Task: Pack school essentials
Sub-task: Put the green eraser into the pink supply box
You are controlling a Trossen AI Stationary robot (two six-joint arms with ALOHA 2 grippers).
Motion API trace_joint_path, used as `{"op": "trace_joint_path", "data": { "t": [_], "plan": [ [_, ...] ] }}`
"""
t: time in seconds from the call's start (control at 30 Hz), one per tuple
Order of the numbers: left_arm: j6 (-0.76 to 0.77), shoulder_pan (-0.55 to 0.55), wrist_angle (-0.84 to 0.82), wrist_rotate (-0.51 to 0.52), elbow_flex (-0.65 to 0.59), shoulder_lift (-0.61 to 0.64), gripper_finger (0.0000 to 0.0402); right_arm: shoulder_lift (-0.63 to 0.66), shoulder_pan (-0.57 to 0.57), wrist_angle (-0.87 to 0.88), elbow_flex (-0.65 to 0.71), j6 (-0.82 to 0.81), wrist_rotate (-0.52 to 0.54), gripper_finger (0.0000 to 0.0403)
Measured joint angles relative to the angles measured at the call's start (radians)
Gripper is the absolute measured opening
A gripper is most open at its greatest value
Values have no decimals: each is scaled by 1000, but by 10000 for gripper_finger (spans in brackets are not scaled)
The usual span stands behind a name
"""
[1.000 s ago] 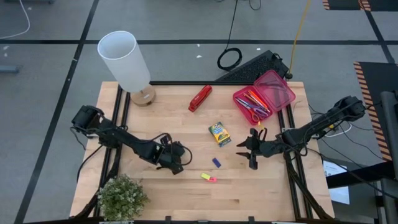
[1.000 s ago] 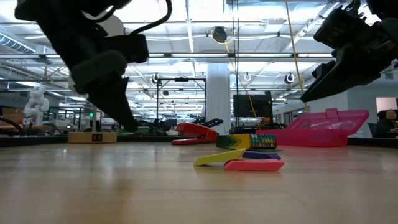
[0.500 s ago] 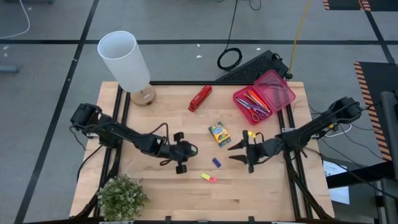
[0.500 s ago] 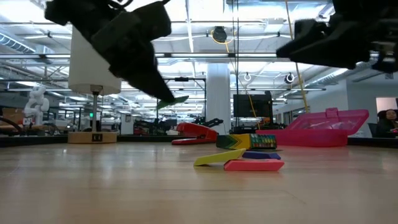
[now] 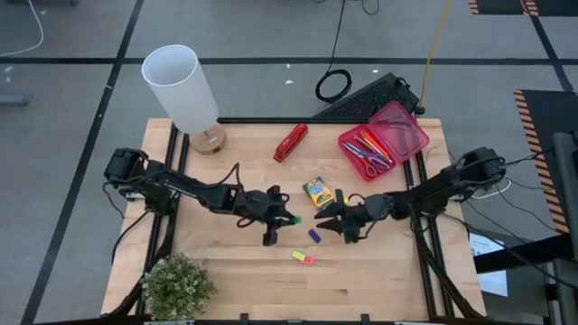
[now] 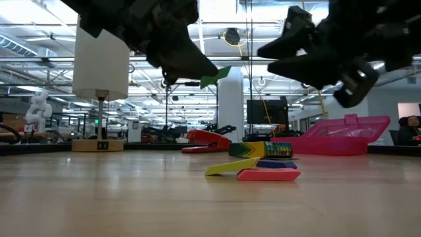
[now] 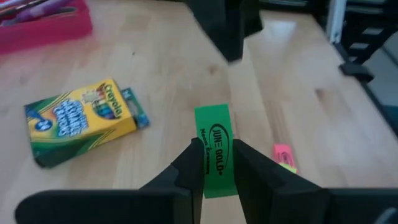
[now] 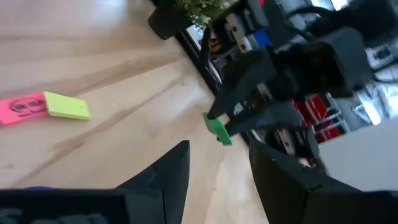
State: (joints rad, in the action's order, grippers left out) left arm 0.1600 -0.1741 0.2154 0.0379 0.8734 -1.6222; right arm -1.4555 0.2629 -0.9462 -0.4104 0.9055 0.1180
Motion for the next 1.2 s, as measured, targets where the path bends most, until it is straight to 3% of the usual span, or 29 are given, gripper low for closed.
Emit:
{"op": "trace_joint_path", "data": {
  "t": [0.37,0.63,1.2],
  "plan": [
    [7,57,23,-178,1,0,76,-114,-40,17,-147,265,-23,160],
    [-5,72,21,-180,1,0,76,-115,-66,214,-218,280,-98,131],
    [3,76,23,-180,1,1,76,-115,-100,209,-222,313,-174,59]
  ]
}}
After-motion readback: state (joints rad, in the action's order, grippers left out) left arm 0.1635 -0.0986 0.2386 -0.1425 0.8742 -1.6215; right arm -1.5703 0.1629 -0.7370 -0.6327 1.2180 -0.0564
